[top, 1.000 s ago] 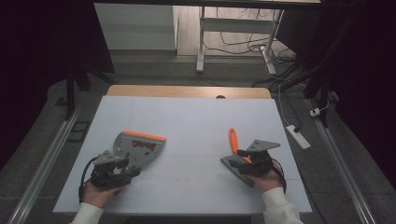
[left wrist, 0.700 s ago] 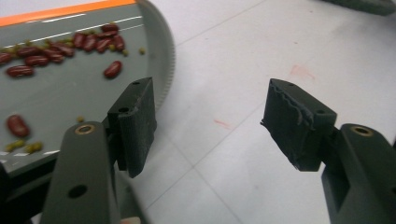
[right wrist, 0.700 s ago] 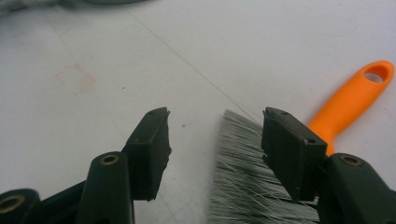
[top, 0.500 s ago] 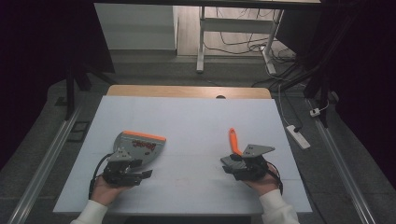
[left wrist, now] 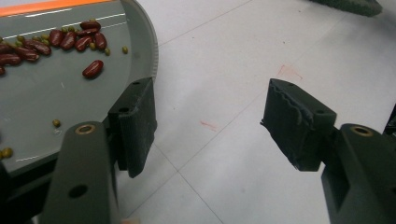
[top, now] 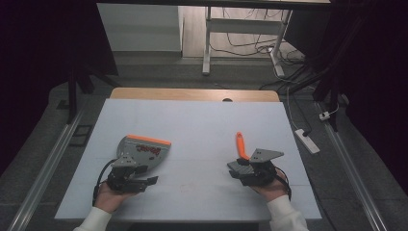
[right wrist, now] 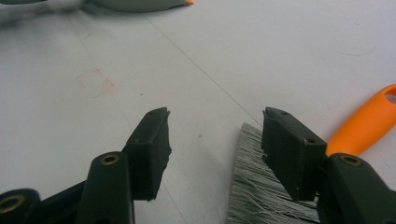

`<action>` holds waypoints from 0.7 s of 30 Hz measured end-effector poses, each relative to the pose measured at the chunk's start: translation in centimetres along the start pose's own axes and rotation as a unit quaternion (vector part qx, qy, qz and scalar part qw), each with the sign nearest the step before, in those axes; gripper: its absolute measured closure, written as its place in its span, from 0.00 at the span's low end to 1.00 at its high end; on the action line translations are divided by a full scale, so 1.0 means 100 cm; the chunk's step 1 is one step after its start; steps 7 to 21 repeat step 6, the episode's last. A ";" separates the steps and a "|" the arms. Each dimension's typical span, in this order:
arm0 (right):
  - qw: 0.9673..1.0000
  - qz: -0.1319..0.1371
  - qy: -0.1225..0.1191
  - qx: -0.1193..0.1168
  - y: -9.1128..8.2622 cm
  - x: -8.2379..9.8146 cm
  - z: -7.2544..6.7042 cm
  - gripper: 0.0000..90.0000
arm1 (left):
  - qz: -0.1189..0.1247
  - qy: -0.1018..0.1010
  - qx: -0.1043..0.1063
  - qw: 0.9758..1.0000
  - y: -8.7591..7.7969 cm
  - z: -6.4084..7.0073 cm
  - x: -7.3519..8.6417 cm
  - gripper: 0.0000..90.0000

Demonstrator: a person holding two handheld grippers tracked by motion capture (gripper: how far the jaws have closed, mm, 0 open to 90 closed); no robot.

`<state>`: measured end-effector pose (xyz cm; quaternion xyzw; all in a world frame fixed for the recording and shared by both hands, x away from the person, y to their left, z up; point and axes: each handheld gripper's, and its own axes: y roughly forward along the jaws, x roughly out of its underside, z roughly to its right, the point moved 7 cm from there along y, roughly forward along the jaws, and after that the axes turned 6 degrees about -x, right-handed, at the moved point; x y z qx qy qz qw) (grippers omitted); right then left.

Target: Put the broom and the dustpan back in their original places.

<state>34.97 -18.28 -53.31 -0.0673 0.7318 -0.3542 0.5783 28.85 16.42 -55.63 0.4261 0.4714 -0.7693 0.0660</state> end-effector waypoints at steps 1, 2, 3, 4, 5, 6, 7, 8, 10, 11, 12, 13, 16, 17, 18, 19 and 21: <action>1.000 -0.001 -0.001 0.000 0.000 0.000 0.000 0.47 | -0.001 0.000 0.000 1.000 0.000 0.000 0.000 0.39; 1.000 -0.002 -0.001 0.000 0.000 0.000 0.000 0.47 | -0.001 0.000 0.000 1.000 0.000 0.000 0.000 0.39; 1.000 -0.002 -0.001 0.000 0.000 0.000 0.000 0.47 | -0.001 0.000 0.000 1.000 0.000 0.000 0.000 0.39; 1.000 -0.002 -0.002 0.000 0.000 0.000 0.000 0.47 | -0.001 0.000 0.000 1.000 0.000 0.000 0.000 0.39; 1.000 -0.002 -0.002 0.001 0.000 0.000 0.000 0.47 | -0.002 0.001 0.001 1.000 0.000 0.000 0.000 0.39; 1.000 -0.002 -0.002 0.001 0.000 0.000 0.000 0.47 | -0.002 0.001 0.001 1.000 0.000 0.000 0.000 0.39; 1.000 -0.002 -0.002 0.001 0.000 0.000 0.000 0.47 | -0.002 0.001 0.001 1.000 0.000 0.000 0.000 0.39; 1.000 -0.002 -0.002 0.001 0.000 0.000 0.000 0.47 | -0.002 0.001 0.001 1.000 0.000 0.000 0.000 0.39; 1.000 -0.002 -0.002 0.001 0.000 0.000 0.000 0.47 | -0.002 0.001 0.001 1.000 0.000 0.000 0.000 0.39; 1.000 -0.002 -0.002 0.001 0.000 0.000 0.000 0.47 | -0.002 0.001 0.001 1.000 0.000 0.000 0.000 0.39; 1.000 -0.002 -0.002 0.001 0.000 0.000 0.000 0.47 | -0.002 0.001 0.001 1.000 0.000 0.000 0.000 0.39; 1.000 -0.002 -0.002 0.001 0.000 0.000 0.000 0.47 | -0.002 0.001 0.001 1.000 0.000 0.000 0.000 0.39; 1.000 -0.002 -0.002 0.001 0.000 0.000 0.000 0.47 | -0.002 0.001 0.001 1.000 0.000 0.000 0.000 0.39; 1.000 -0.002 -0.002 0.001 0.000 0.000 0.000 0.47 | -0.002 0.001 0.001 1.000 0.000 0.000 0.000 0.39; 1.000 -0.002 -0.002 0.001 0.000 0.000 0.000 0.47 | -0.002 0.001 0.001 1.000 0.000 0.000 0.000 0.39; 1.000 -0.002 -0.002 0.001 0.000 0.000 0.000 0.47 | -0.002 0.001 0.001 1.000 0.000 0.000 0.000 0.39; 1.000 -0.002 -0.002 0.001 0.000 0.000 0.000 0.47 | -0.002 0.001 0.001 1.000 0.000 0.000 0.000 0.39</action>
